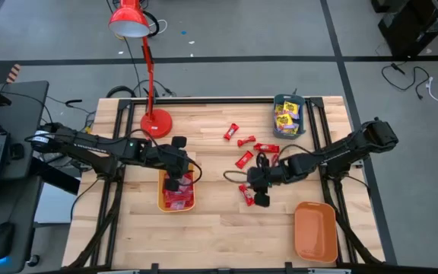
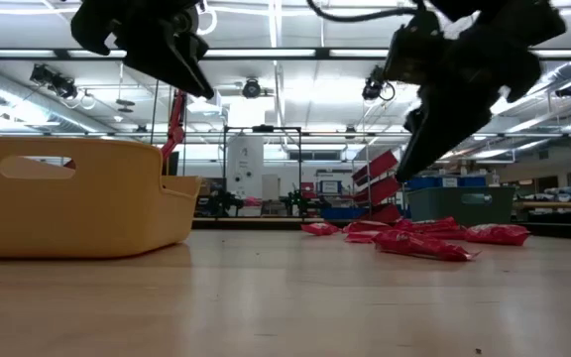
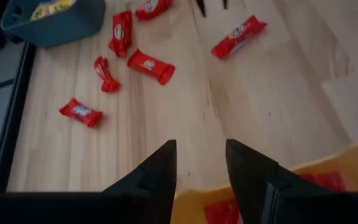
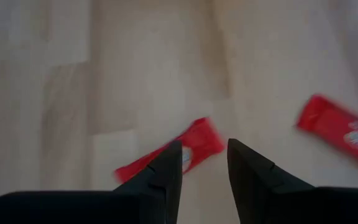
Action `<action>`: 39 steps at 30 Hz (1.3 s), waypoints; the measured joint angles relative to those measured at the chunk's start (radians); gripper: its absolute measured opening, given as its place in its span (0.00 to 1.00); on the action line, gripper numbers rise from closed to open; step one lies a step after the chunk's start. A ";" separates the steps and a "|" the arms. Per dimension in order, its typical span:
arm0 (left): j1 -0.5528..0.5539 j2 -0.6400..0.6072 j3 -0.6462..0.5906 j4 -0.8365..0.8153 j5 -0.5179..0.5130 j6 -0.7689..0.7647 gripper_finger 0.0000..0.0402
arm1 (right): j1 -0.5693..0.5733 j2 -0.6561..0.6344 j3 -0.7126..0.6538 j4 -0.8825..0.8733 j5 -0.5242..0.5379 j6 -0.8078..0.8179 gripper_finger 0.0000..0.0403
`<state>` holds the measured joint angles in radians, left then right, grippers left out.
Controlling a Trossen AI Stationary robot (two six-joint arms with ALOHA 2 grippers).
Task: Sort candy
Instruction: Put the red chocolate into the orange bin
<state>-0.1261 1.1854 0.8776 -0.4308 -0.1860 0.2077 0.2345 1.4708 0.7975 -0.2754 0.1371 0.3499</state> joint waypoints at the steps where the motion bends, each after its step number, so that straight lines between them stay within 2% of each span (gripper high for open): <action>1: 0.000 0.000 0.000 0.006 0.000 0.000 0.35 | 0.017 0.000 0.000 -0.005 0.001 0.026 0.29; 9: 0.000 0.000 0.000 0.054 0.000 -0.001 0.35 | 0.112 0.000 0.000 -0.031 0.078 0.289 0.38; 13: 0.000 0.000 0.000 0.064 0.000 -0.002 0.35 | 0.124 0.015 0.000 -0.023 0.090 0.346 0.44; 18: 0.000 0.000 0.000 0.070 0.001 -0.002 0.35 | 0.136 0.103 0.000 0.012 0.096 0.301 0.49; 25: 0.000 0.000 0.000 0.069 0.001 -0.003 0.35 | 0.140 0.209 0.001 0.049 0.079 0.294 0.50; 32: 0.000 0.001 0.000 0.076 0.000 -0.003 0.35 | 0.137 0.227 0.003 0.069 0.093 0.296 0.50; 39: 0.000 0.029 0.001 0.089 -0.003 -0.003 0.35 | 0.111 0.225 0.005 0.035 0.181 0.124 0.46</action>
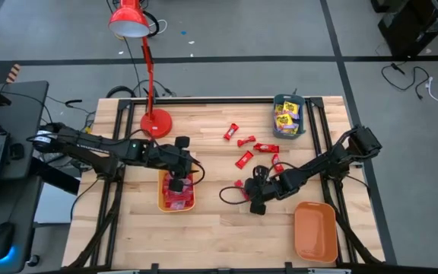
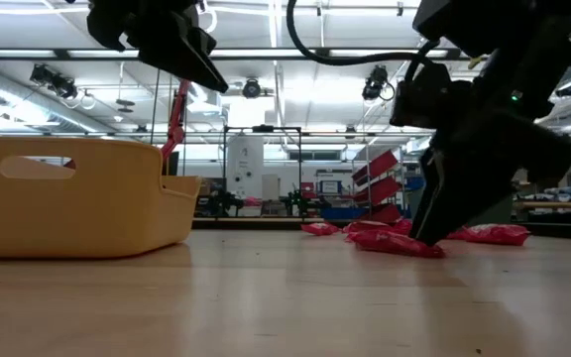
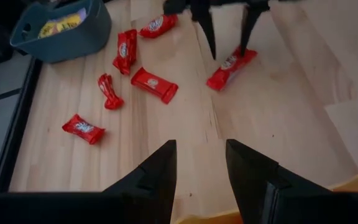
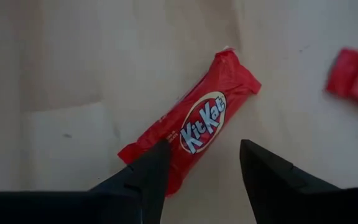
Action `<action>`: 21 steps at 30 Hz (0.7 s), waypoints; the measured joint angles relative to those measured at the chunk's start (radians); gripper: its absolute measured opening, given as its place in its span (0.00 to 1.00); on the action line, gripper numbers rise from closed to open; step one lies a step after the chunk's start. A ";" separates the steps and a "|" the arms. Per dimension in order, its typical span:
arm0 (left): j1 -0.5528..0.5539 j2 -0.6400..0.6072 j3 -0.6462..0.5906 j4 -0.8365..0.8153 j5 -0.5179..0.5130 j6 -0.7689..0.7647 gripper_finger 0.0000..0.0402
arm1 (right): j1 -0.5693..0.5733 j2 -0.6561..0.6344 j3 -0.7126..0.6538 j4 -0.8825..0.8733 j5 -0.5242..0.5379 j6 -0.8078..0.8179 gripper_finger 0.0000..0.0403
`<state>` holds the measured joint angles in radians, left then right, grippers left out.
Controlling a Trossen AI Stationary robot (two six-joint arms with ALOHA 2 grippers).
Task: Sort candy
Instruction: Put the red chocolate into the orange bin
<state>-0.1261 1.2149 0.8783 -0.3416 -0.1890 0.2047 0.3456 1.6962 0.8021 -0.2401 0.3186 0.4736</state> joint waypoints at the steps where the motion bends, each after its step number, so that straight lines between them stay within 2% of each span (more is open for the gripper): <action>1: 0.000 0.006 0.000 -0.001 0.000 0.000 0.35 | -0.002 0.000 0.000 -0.003 0.013 -0.025 0.45; 8: 0.000 0.053 0.000 0.001 -0.002 -0.006 0.35 | -0.003 0.001 0.037 -0.075 0.065 -0.088 0.43; 12: 0.000 0.062 0.000 0.005 -0.002 -0.008 0.35 | -0.003 0.001 0.064 -0.136 0.064 -0.007 0.45; 21: 0.001 0.063 0.000 0.010 -0.003 -0.006 0.35 | -0.008 0.001 0.085 -0.100 0.039 0.100 0.55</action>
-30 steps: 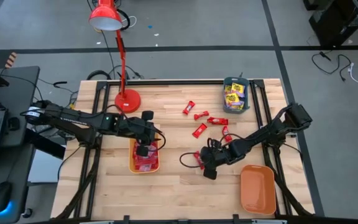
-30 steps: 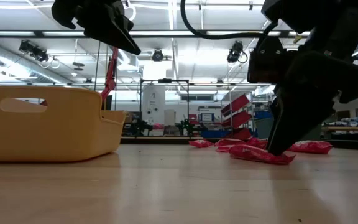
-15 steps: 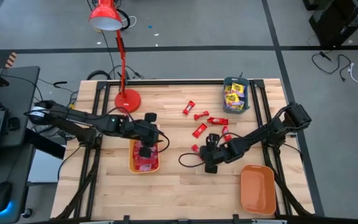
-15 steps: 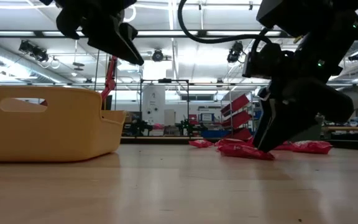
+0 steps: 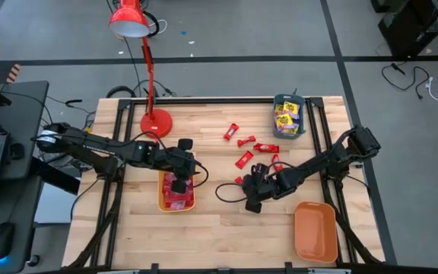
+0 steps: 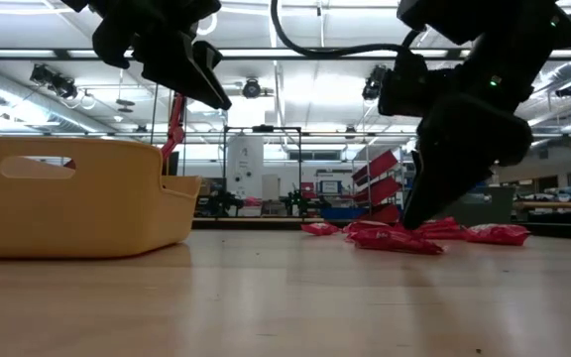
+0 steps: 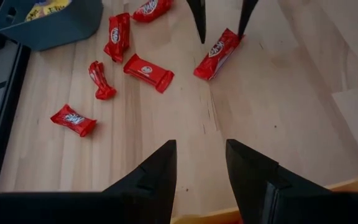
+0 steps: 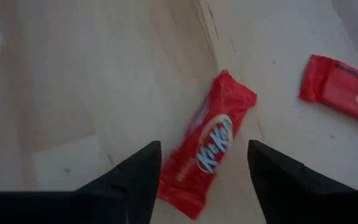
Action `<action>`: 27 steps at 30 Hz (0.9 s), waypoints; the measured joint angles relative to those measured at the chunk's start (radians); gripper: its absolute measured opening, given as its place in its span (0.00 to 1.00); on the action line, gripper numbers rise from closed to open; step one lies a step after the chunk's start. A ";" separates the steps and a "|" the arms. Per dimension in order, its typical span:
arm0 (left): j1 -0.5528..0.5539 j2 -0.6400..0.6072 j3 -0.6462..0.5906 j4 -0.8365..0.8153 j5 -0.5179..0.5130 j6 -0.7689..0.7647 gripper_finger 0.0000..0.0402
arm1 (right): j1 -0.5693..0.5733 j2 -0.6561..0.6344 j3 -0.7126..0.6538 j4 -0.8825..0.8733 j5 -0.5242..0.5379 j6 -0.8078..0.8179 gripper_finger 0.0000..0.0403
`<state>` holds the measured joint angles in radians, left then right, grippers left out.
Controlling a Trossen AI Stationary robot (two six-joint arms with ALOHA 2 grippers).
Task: Sort candy
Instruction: Put the red chocolate into the orange bin
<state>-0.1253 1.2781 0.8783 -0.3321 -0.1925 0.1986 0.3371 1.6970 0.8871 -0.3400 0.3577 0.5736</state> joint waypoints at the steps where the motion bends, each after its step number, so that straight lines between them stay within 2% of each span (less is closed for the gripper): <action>1: 0.000 0.000 0.000 0.001 0.000 0.000 0.35 | -0.001 0.000 0.000 0.015 -0.008 0.008 0.57; 12: 0.000 0.000 0.000 0.000 0.000 -0.005 0.35 | -0.009 0.003 -0.025 0.035 -0.044 0.037 0.68; 27: 0.000 0.000 0.000 0.000 0.000 -0.006 0.35 | -0.024 -0.002 -0.143 0.183 -0.043 0.035 0.62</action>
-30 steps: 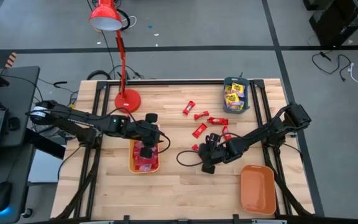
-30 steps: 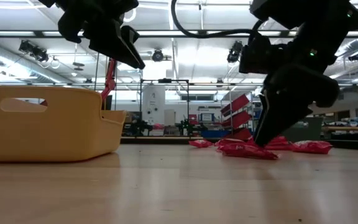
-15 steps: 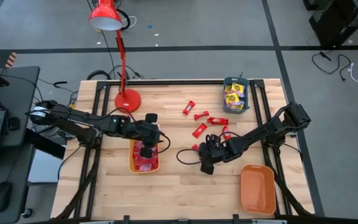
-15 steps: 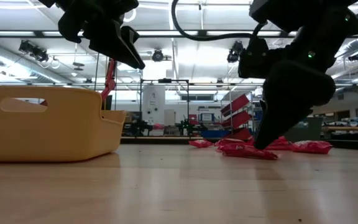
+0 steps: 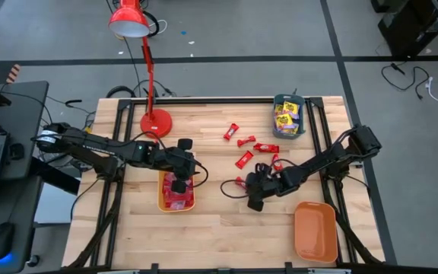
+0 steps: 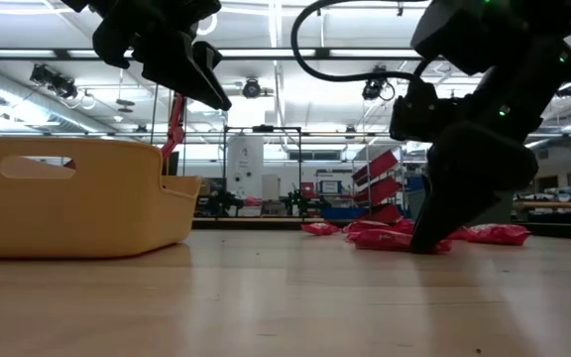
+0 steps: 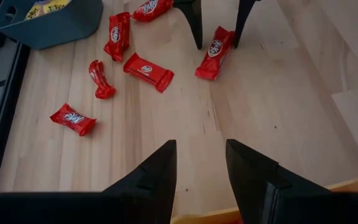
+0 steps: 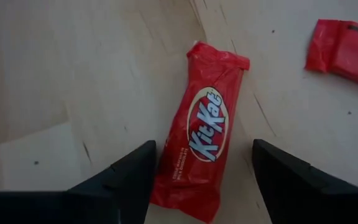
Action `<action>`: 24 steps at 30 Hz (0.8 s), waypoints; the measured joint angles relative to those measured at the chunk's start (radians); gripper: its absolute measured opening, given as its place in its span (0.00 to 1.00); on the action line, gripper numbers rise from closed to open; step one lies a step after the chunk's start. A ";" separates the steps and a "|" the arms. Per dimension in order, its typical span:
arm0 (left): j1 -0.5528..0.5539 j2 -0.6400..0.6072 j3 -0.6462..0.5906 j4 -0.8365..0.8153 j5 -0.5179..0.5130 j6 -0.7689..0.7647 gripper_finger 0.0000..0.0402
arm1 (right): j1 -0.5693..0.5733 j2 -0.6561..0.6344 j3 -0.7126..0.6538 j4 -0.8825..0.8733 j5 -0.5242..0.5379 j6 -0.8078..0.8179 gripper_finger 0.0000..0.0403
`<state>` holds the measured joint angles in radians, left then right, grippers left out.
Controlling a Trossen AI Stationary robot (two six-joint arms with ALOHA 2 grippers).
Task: Sort candy
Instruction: Put the red chocolate into the orange bin
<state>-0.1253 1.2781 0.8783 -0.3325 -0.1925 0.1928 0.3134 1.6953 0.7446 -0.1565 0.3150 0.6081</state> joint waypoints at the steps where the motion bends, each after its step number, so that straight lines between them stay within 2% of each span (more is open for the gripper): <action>1: 0.000 0.000 0.000 0.000 0.000 0.000 0.35 | 0.000 -0.001 -0.008 0.011 0.000 -0.002 0.61; 7: 0.000 0.000 0.000 0.000 0.000 0.000 0.35 | 0.000 0.000 -0.013 0.016 -0.007 -0.033 0.52; 17: 0.000 0.000 0.000 0.000 0.000 -0.014 0.35 | 0.000 0.002 -0.015 0.010 -0.022 -0.067 0.29; 24: 0.000 0.000 0.000 0.000 0.000 -0.014 0.35 | 0.000 0.002 -0.015 0.010 -0.028 -0.081 0.26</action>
<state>-0.1253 1.2778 0.8780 -0.3325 -0.1925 0.1783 0.3130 1.6978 0.7296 -0.1468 0.2867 0.5267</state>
